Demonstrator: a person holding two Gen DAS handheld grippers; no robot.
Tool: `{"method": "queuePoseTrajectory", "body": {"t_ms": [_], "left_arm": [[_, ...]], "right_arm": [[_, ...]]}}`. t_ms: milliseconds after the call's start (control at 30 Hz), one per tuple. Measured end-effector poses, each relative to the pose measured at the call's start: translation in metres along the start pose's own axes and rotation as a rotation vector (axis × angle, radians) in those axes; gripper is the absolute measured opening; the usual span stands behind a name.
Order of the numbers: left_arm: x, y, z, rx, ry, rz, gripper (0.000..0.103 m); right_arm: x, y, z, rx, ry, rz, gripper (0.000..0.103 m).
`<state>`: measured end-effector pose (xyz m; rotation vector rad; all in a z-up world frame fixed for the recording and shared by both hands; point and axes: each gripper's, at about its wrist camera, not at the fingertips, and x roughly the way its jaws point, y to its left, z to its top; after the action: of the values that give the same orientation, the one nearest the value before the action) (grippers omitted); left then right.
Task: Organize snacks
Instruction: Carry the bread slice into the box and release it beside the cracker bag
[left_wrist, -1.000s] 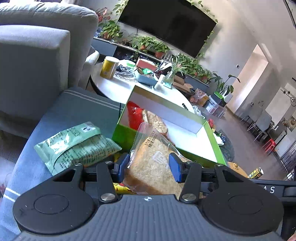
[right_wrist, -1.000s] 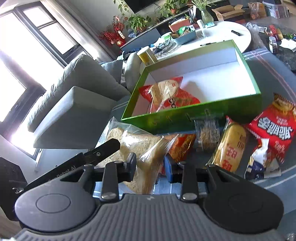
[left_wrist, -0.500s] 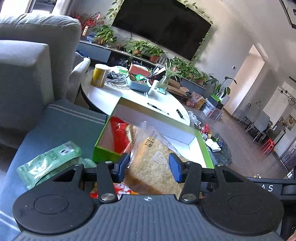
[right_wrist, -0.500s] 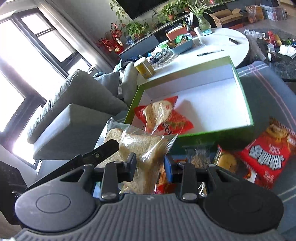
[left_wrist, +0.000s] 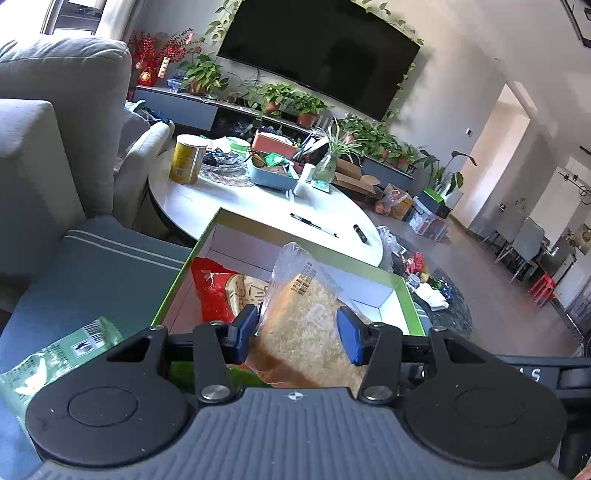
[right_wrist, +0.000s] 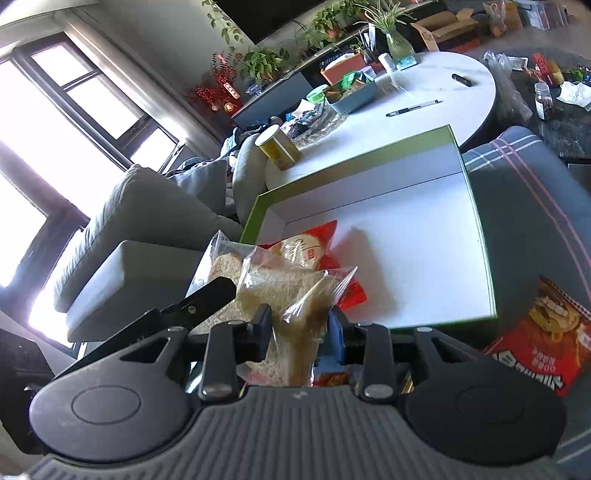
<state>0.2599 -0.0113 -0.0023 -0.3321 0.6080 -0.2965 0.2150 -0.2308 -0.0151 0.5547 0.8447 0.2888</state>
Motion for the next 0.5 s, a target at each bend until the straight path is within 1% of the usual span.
{"method": "queuePoseTrajectory", "body": {"t_ms": [133,233,367,500], "left_arm": [[0.013,-0.003,0.003,0.0,-0.005,0.014,0.044],[0.021,-0.002,0.008,-0.017,-0.005,0.007,0.044],[0.034,-0.001,0.016,-0.047,-0.016,-0.007,0.044],[0.048,0.001,0.017,-0.071,-0.01,-0.021,0.044]], "right_arm": [[0.007,-0.004,0.009,0.003,0.011,-0.015,0.069],[0.011,-0.006,0.017,-0.002,0.016,-0.017,0.069],[0.015,-0.009,0.027,-0.014,0.001,-0.022,0.07],[0.019,-0.014,0.032,-0.024,-0.029,-0.039,0.07]]}}
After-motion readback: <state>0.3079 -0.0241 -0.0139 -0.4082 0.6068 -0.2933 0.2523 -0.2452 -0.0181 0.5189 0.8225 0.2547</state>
